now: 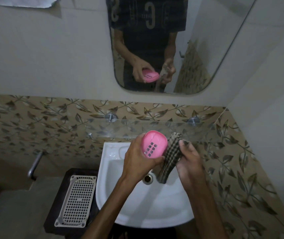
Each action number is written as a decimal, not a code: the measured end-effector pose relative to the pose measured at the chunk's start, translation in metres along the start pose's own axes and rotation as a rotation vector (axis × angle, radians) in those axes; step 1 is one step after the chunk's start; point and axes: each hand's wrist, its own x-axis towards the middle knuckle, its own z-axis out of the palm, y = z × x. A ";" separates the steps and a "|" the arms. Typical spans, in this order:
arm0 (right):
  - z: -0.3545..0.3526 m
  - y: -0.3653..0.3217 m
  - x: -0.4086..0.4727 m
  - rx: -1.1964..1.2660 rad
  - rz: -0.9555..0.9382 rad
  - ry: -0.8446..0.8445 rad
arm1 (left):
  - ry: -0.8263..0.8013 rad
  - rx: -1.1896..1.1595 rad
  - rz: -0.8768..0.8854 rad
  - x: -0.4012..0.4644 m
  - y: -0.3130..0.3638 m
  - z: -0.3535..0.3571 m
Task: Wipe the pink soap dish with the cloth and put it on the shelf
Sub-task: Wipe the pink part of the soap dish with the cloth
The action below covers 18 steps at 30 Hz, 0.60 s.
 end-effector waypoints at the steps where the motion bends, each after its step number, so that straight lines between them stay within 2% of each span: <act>1: 0.003 0.004 -0.001 -0.036 0.008 0.005 | -0.024 -0.022 0.005 -0.001 0.004 0.000; 4: 0.007 0.010 -0.002 -0.155 0.024 0.022 | -0.070 -0.081 0.017 -0.003 0.015 -0.001; 7: 0.005 0.007 0.002 -0.202 -0.023 0.064 | -0.176 -0.260 -0.004 -0.001 0.019 -0.008; 11: 0.014 0.007 0.002 -0.082 -0.019 0.088 | -0.213 -0.634 0.032 -0.003 0.019 -0.014; 16: 0.036 0.017 -0.009 -0.092 -0.035 0.033 | -0.238 -1.385 -0.213 -0.005 0.032 -0.006; 18: 0.038 0.020 -0.011 -0.182 -0.075 0.034 | -0.212 -1.497 -0.245 -0.003 0.035 -0.013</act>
